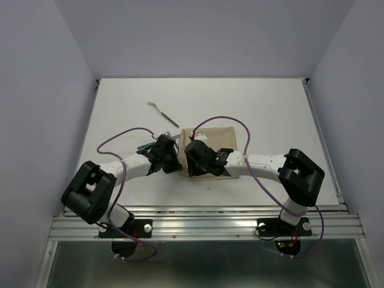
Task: Fold the napkin into a case and place the utensils inside
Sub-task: Fold the lower triangle-folded napkin at the center of the board.
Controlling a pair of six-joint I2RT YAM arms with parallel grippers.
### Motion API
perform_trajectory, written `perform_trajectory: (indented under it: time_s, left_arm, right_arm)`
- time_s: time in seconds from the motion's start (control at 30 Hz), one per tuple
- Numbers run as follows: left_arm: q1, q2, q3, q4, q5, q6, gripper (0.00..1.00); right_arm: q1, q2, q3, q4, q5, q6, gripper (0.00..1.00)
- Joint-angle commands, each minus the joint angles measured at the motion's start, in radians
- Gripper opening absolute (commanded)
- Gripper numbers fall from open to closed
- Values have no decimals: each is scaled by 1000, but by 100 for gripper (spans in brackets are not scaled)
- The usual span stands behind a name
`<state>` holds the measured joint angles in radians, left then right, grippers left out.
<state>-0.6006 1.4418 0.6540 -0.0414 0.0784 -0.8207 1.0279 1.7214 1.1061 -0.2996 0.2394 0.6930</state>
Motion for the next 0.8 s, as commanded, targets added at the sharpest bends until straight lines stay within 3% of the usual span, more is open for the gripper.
perform_trajectory:
  time_s: [0.0, 0.17, 0.63, 0.7, 0.77]
  left_arm:
    - [-5, -49, -22, -6, 3, -3, 0]
    - [-5, -54, -24, -6, 3, 3, 0]
    - [-5, -67, -36, -5, 4, -3, 0]
    - [-5, -64, -36, -3, 6, -1, 0]
    - [-5, -63, -37, -3, 4, 2, 0]
  right_arm:
    - [-2, 6, 32, 7, 23, -9, 42]
    - [-2, 24, 64, -4, 43, -20, 43]
    - [-156, 173, 247, -3, 29, -41, 44]
    - [-167, 211, 299, -4, 29, -56, 53]
    - [-178, 250, 346, -7, 29, -61, 55]
